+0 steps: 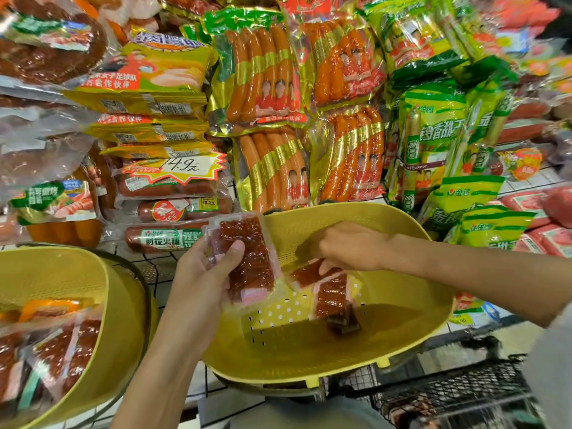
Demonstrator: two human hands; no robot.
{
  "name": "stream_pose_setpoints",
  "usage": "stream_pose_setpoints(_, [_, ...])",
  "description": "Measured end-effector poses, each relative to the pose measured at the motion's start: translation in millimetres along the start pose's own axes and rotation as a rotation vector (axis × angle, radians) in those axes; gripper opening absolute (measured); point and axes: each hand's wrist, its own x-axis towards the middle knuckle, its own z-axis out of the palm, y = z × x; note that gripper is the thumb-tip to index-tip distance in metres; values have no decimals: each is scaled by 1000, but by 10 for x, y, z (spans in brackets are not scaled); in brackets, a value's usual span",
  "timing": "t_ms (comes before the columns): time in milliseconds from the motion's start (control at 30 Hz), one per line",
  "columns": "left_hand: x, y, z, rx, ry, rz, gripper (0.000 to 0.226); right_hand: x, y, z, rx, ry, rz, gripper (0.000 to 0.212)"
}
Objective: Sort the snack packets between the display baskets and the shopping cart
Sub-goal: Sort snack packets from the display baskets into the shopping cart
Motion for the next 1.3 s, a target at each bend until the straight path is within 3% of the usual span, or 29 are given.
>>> stream_pose_setpoints(100, [-46, -2, -20, 18, 39, 61, 33, -234, -83, -190, 473, 226, 141, 21])
stream_pose_setpoints(200, [-83, -50, 47, 68, 57, 74, 35, -483, -269, -353, 1375, 306, 248, 27])
stream_pose_setpoints(233, [-93, -61, 89, 48, 46, 61, 34, -496, -356, -352, 1515, 278, 260, 28])
stream_pose_setpoints(300, [-107, -51, 181, -18, -25, 5, 36, -423, -580, -298, 1534, 273, 255, 23])
stream_pose_setpoints(400, [-126, -28, 293, 58, -106, 18, 47, -237, -742, -250, 1321, 359, 236, 37])
stream_pose_setpoints(500, [-124, -29, 274, 106, -14, 68, 34, -155, -485, -252, 1115, 180, 139, 40])
stream_pose_setpoints(533, [-125, -27, 248, 109, 5, 66, 36, -137, -369, -226, 952, 93, 103, 38])
stream_pose_setpoints(600, [-130, -8, 186, 108, 22, 62, 38, -46, -166, -33, 356, -60, 18, 33])
stream_pose_setpoints(667, [-124, -2, 139, 115, 14, 61, 36, 66, -112, 273, -207, -260, -49, 66])
stream_pose_setpoints(733, [-110, -13, 119, 104, -2, 38, 36, 158, -184, 472, -458, -398, -100, 89])
stream_pose_setpoints(800, [-93, -29, 104, 84, -29, 11, 36, 217, -209, 556, -591, -368, -153, 85])
stream_pose_setpoints(900, [-91, -32, 94, 76, -38, 6, 36, 257, -199, 512, -699, -279, -231, 57])
stream_pose_setpoints(1000, [-118, -12, 53, 105, -11, 30, 38, 159, -190, 201, -377, -165, -122, 24])
stream_pose_setpoints(1133, [-162, 8, -23, 132, 61, 124, 41, -239, -7, -326, 549, 113, 59, 23])
stream_pose_setpoints(1200, [-168, 13, 5, 137, 67, 142, 41, -445, -97, -489, 1036, 105, 51, 26])
stream_pose_setpoints(1233, [-165, 12, 42, 140, 51, 136, 39, -473, -189, -495, 1166, 82, 42, 30])
stream_pose_setpoints(1300, [-163, 1, 147, 130, -30, 86, 36, -382, -446, -423, 1207, 102, 43, 30])
